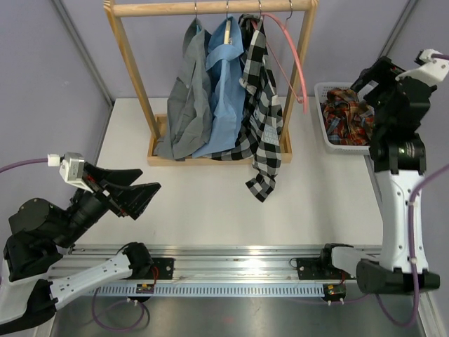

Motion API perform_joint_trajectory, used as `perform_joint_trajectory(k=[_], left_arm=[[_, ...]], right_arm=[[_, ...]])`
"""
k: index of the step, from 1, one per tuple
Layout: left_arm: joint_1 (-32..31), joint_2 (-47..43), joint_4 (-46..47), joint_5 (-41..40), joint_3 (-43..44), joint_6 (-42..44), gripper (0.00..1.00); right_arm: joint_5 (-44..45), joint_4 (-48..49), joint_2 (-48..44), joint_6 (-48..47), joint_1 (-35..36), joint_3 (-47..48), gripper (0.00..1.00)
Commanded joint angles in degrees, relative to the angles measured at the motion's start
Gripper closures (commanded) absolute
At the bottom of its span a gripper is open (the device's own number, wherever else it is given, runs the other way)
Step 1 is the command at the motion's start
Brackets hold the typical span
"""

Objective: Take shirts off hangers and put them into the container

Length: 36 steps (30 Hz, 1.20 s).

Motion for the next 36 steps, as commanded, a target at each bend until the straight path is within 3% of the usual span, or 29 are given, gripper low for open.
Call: perform_joint_trajectory(k=[1,5,13,23,29,36], left_arm=[[-0.2,-0.3,2.7,-0.1,1.2,1.1,0.01],[-0.2,-0.5,2.8,0.9,1.3,0.9,0.01],[-0.2,-2.3,5.0,3.6,-1.3,-1.0,0.01],[-0.2,-0.8,5.2,3.8,-3.1,-2.8,0.01],[-0.2,3.6,6.0,5.6,-2.1,-2.8,0.01],[-0.2,5.5,6.9,6.9,-1.6,-2.4,0.01]], right_arm=[[-7.9,-7.1,-6.1,1.5,1.6,-4.4,0.01],[-21.5,-15.7,-15.6,3.9,1.7,-4.1,0.01],[-56.5,-17.7,-23.3,11.8,1.7,-6.0,0.01],[-61.2,-32.2,-19.1,3.5,2.4,-4.8,0.01],[-68.1,-32.6,-17.1,2.8,4.8,-6.4,0.01],[-67.0,-30.4,-16.4,3.4,12.1,-8.3,0.01]])
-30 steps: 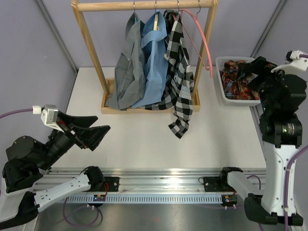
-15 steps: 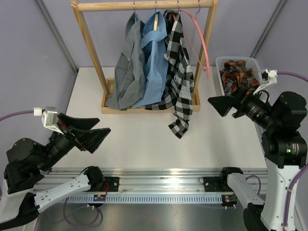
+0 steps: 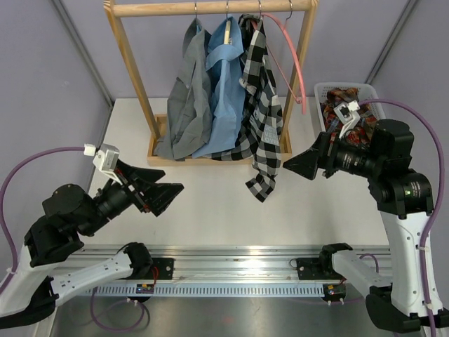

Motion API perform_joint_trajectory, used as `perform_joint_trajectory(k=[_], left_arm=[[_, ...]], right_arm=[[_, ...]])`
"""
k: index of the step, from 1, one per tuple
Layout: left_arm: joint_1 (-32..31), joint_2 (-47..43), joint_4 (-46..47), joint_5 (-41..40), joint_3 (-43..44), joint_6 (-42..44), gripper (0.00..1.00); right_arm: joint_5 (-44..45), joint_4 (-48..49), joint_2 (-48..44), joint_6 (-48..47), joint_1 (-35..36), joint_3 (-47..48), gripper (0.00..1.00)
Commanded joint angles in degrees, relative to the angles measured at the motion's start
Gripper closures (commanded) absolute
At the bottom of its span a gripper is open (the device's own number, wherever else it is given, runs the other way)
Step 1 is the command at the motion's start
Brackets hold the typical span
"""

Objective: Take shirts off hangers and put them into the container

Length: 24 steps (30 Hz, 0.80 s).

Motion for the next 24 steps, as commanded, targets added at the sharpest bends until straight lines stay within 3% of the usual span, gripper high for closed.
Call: perform_joint_trajectory(k=[1,7,15,19,24], left_arm=[[-0.1,0.1,4.2,1.9,1.3,0.1,0.01],[-0.1,-0.1,4.0,1.5,1.1,0.5,0.01],[-0.2,-0.7,3.4,0.8,1.5,1.0,0.01],[-0.1,-1.1,2.6,-0.3,1.7,1.4,0.01],[-0.2,-1.1,1.5,-2.2,1.2,1.8,0.01]], right_arm=[[-0.4,2.1,0.2,0.3,4.8,-0.3,0.01],[5.7,3.7,4.9,-1.3,10.8,5.3,0.01],[17.5,4.3,18.9,-5.3,22.5,10.1,0.01],[27.3,2.2,26.7,-6.7,24.7,13.4,0.0],[33.5,1.8,30.4,-6.5,25.7,14.0,0.01]])
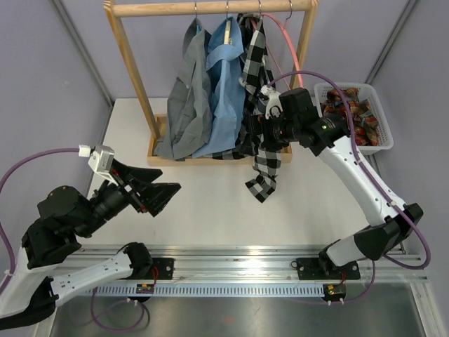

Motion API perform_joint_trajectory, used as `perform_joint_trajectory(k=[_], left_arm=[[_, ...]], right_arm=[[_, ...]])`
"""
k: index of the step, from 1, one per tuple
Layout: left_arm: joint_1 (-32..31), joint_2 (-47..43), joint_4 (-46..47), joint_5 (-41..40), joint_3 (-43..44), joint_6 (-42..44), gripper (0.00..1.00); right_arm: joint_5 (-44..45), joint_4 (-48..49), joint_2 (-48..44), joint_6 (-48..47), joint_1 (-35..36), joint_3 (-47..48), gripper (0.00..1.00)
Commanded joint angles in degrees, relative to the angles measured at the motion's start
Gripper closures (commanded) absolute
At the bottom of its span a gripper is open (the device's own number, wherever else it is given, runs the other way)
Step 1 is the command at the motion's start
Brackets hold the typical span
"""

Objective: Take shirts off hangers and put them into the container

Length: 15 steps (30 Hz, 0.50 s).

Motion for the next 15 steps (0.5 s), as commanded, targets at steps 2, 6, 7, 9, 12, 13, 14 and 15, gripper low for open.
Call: perform_joint_trajectory(k=[2,6,7,9,12,13,14,15], left_arm=[[-0.2,-0.4,1.1,-2.5,0.4,1.2,0.01],[-0.2,0.4,0.6,-4.0,0.3,1.3,0.01],[-0.2,0.5,0.4,-4.5,0.4,1.3,0.01],[-0.1,0.7,0.2,-4.9,0.4,1.2,0.01],[-0.1,0.7,-0.4,-5.6,0.4,1.1,0.01],[-0.2,0.8,-0.6,-6.1,0.4,1.0,0.01],[-0.2,0.7,-0.8,-6.3,0.5,0.8,0.01],[-0.1,0.9,-1.2,-6.7,0.5,0.7,0.01]], right_arm=[[8.7,-0.9,1.7,-1.2,1.7,3.0,0.01],[12.0,-3.3,5.2,-1.9,4.5,4.3,0.01],[12.6,-3.6,6.0,-2.1,5.4,4.5,0.01],[14.3,-3.3,6.1,-2.3,6.5,4.3,0.0],[15.4,-1.5,4.9,-2.0,7.9,2.9,0.01],[15.4,-0.8,4.1,-1.6,8.0,2.6,0.0],[15.4,-0.7,3.8,-1.4,8.3,2.4,0.01],[15.6,-0.6,3.6,-0.5,8.4,2.3,0.0]])
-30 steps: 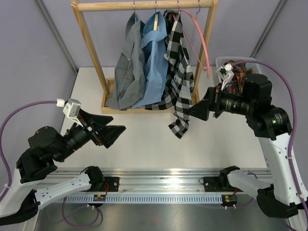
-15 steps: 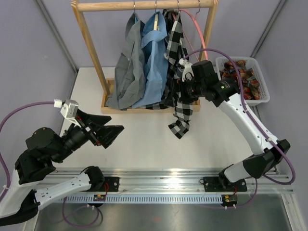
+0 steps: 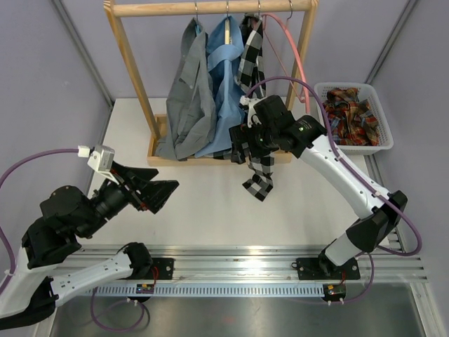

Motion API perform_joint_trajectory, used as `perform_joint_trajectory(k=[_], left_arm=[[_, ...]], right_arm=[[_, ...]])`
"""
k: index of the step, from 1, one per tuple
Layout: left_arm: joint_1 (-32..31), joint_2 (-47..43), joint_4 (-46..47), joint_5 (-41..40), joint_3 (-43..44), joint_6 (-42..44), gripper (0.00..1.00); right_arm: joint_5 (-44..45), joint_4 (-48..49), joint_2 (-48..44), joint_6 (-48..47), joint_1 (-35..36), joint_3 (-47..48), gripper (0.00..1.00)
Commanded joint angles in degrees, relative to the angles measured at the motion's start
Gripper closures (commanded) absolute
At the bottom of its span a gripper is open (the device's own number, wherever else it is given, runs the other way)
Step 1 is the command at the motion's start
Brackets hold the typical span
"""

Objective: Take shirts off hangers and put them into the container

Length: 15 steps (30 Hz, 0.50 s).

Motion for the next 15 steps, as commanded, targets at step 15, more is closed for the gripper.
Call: perform_joint_trajectory(k=[15], left_arm=[[-0.2,5.3,-5.0,-10.8,3.0,-1.7,0.01]], right_arm=[[6.8,1.7,-6.8,4.1,2.1,-0.3,0.01]])
